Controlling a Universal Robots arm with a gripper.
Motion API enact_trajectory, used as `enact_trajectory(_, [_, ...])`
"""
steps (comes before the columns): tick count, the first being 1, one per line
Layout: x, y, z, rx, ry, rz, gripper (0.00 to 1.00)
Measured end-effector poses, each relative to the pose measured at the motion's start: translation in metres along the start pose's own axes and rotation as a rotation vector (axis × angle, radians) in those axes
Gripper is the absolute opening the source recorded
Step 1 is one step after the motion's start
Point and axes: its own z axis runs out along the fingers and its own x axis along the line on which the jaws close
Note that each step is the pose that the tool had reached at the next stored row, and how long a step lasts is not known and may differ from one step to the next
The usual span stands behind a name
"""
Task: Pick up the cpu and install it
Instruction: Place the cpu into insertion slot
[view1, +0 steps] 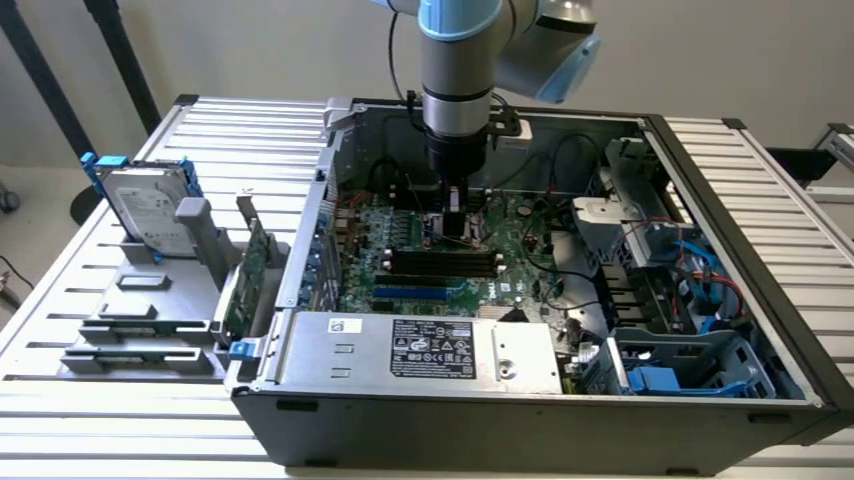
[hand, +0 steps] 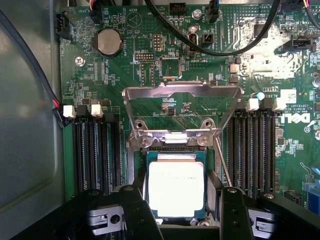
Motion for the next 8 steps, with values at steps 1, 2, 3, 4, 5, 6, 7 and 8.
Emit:
enact_trajectory(1, [0.0000, 0.0000, 0.0001, -0.0004, -0.0006, 0.000, 0.56])
enact_trajectory(2, [-0.0001, -0.0001, 0.0002, -0.0007, -0.0015, 0.000, 0.56])
enact_trajectory(3, [-0.0001, -0.0001, 0.0002, -0.0006, -0.0015, 0.000, 0.56])
enact_trajectory(4, [-0.0001, -0.0001, 0.0001, -0.0002, -0.0020, 0.000, 0.62])
enact_trajectory(5, [-0.0001, -0.0001, 0.0000, -0.0001, -0.0027, 0.000, 0.62])
enact_trajectory(6, [-0.0001, -0.0001, 0.0000, -0.0001, -0.0029, 0.000, 0.62])
enact_trajectory(7, [-0.0001, -0.0001, 0.0000, -0.0002, -0.0030, 0.000, 0.62])
enact_trajectory(8, [0.0000, -0.0001, 0.0000, -0.0002, -0.0030, 0.000, 0.62])
